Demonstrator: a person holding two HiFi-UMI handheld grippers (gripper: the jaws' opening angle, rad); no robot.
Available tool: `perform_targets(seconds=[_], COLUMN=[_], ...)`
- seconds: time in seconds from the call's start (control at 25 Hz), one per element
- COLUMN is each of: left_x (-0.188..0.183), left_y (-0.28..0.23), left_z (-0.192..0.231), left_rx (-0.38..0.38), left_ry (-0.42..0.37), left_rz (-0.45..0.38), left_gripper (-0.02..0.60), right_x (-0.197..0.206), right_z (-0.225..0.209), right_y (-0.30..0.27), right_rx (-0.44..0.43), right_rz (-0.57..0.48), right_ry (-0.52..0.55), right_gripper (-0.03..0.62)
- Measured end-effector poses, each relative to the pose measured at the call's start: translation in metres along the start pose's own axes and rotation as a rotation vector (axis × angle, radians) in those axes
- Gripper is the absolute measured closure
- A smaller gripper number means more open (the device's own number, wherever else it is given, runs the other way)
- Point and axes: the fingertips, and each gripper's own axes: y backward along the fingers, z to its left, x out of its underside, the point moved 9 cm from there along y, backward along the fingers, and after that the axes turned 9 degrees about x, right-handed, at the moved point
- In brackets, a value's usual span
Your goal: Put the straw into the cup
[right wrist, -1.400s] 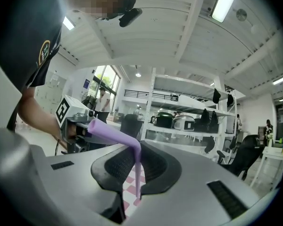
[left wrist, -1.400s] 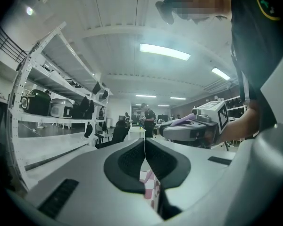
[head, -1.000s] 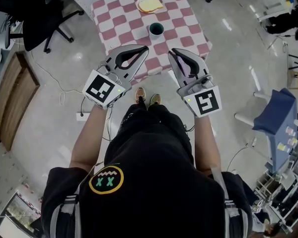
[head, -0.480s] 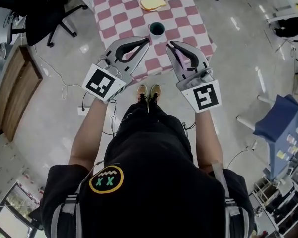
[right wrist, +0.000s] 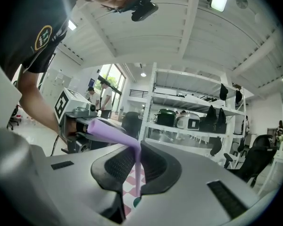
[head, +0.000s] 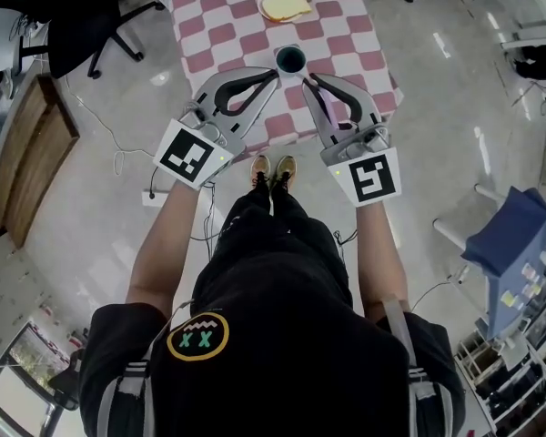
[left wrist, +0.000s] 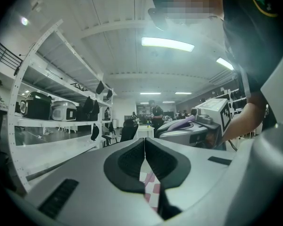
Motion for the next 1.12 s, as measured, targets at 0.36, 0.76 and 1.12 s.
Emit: perform_targets(seconds=[0.36, 0.76, 1.12], left_x=[0.028, 0.062, 0.1], left_y=[-0.019, -0.036, -0.044], left_z=[0.023, 0.044, 0.059], left_rx=[-0.015, -0.02, -0.047], left_ry=[-0.003, 0.0, 0.03], left_rz=[-0.007, -0.004, 0.003], left_gripper=[0.561, 0.561, 0.561], right_x=[0.034, 0.081, 0.127], right_z=[-0.014, -0.022, -0.027], right_y=[-0.027, -0.05, -0.067], right_rx=[0.001, -0.046, -0.02], right_rz=[0.013, 0.09, 0.108], right_ry=[-0.007, 0.087, 0.033], right_gripper=[0.542, 0.542, 0.542])
